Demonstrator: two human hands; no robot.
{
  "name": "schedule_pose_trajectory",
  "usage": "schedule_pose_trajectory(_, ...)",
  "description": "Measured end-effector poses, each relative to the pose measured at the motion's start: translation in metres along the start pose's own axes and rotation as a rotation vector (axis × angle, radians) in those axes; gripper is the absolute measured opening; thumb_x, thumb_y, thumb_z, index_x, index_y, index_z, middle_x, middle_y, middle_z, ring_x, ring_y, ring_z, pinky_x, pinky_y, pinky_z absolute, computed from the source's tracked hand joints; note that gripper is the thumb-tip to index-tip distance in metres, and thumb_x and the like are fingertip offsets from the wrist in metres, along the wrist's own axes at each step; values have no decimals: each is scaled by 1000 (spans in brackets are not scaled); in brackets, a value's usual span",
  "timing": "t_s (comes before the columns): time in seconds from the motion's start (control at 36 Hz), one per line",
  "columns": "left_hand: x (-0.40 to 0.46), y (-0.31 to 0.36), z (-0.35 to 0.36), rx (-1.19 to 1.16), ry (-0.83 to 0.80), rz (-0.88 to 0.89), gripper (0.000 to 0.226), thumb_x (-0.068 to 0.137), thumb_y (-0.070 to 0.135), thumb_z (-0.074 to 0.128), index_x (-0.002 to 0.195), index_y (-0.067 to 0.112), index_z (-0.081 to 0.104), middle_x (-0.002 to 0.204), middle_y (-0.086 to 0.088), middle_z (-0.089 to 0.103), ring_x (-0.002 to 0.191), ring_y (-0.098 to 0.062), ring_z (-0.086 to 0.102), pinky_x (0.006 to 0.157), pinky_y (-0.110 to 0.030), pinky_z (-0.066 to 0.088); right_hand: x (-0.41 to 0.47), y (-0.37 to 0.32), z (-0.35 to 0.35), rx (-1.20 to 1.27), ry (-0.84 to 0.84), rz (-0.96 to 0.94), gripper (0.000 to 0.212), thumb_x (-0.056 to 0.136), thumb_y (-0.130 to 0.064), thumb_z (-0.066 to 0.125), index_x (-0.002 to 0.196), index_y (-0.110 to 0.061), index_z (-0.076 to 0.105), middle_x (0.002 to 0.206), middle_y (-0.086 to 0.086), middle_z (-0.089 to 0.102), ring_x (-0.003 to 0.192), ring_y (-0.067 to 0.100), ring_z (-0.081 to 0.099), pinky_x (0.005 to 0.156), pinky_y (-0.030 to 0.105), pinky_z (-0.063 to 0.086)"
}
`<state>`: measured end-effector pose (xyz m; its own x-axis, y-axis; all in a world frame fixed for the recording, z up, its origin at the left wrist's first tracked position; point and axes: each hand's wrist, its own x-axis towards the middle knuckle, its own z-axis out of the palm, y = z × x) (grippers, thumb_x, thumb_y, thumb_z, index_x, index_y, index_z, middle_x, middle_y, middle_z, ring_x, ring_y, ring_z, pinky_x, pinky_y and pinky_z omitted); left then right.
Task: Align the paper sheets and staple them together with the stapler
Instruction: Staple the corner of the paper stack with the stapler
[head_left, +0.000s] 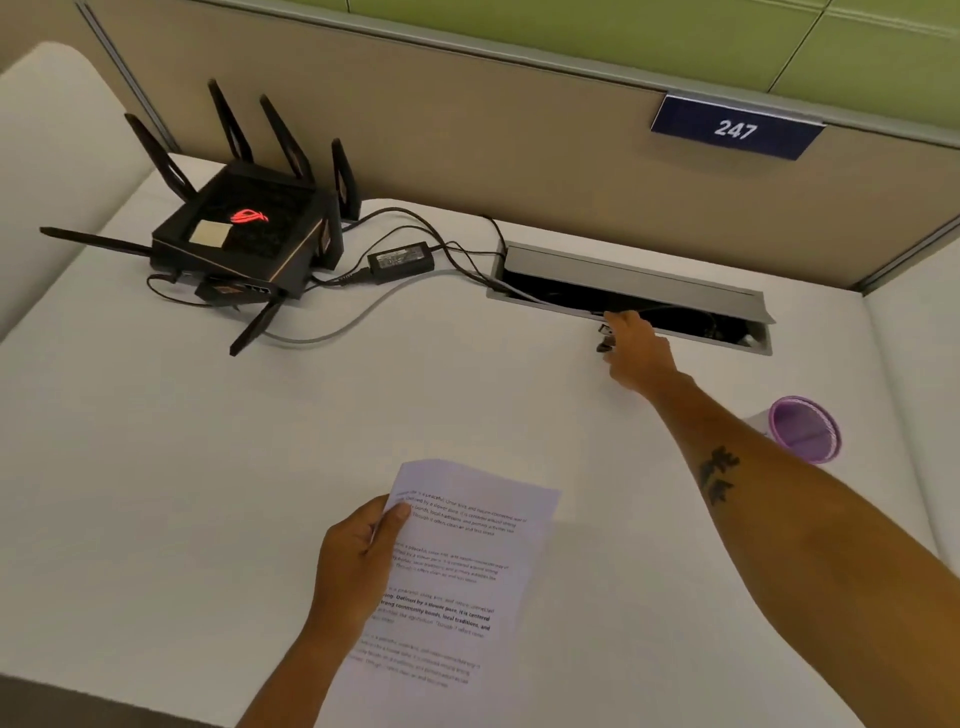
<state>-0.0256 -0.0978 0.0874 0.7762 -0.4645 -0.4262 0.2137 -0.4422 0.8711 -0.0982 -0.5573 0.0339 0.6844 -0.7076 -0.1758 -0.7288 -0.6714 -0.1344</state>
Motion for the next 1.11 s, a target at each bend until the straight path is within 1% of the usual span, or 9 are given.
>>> schedule_pose_trajectory(0.14,-4,4,-2,15,7,0,19,106,27,59,100,25,77,87,11,81,68,-6,74,53,-16,54,2,1,1,-80,24,-50,55,92,-12,73,143,-15,53,138,11,52,124,34,51,98,50,49)
schedule_pose_trajectory(0.31,-6,6,-7,53,-9,14,20,107,29,58,103,26,77,93,9,82,77,-14,77,60,-23,60,-20,-6,13,130,32,4,42,96,-19,69,136,-17,57,136,10,55,127,33,50,101,48,45)
schedule_pose_trajectory(0.39,-5,8,-10,75,-35,21,20,107,28,58,104,26,77,93,8,82,80,-15,78,64,-25,63,-44,-19,14,445,31,63,39,99,-20,66,136,-16,56,139,9,55,128,31,52,105,43,42)
schedule_pose_trajectory(0.44,-4,9,-13,96,-53,39,20,107,28,59,109,25,78,95,7,83,84,-14,79,68,-26,64,-67,-32,9,745,3,138,36,100,-19,65,135,-16,56,134,8,59,119,29,59,94,35,46)
schedule_pose_trajectory(0.53,-3,14,-16,128,-91,64,20,107,28,58,112,22,77,98,4,82,84,-11,79,66,-23,62,-104,-52,-2,1140,-136,245,31,101,-26,66,130,-22,59,128,8,67,103,29,72,78,40,56)
schedule_pose_trajectory(0.64,-1,25,-19,186,-141,113,19,108,27,58,98,24,74,82,6,78,69,-7,75,55,-17,54,-147,-75,-23,1284,-314,161,27,102,-24,65,128,-21,64,124,13,71,89,25,70,81,41,52)
schedule_pose_trajectory(0.92,14,45,-29,239,-307,217,22,107,28,60,91,24,75,77,10,77,65,-6,71,59,-18,53,-203,-133,-98,1064,-401,-123,31,95,-26,75,126,-30,71,105,-4,77,70,7,58,65,24,47)
schedule_pose_trajectory(1.0,19,47,-33,255,-342,241,24,107,29,60,89,20,73,76,1,75,61,-6,67,57,-21,51,-207,-149,-110,898,-439,-157,37,91,-31,79,127,-34,70,114,-14,76,93,2,71,71,15,53)
schedule_pose_trajectory(1.11,25,49,-39,313,-371,264,27,107,33,59,83,21,67,74,4,72,59,-7,66,55,-19,50,-205,-167,-113,638,-403,-245,45,88,-38,81,131,-32,68,125,-17,69,112,9,66,92,18,53)
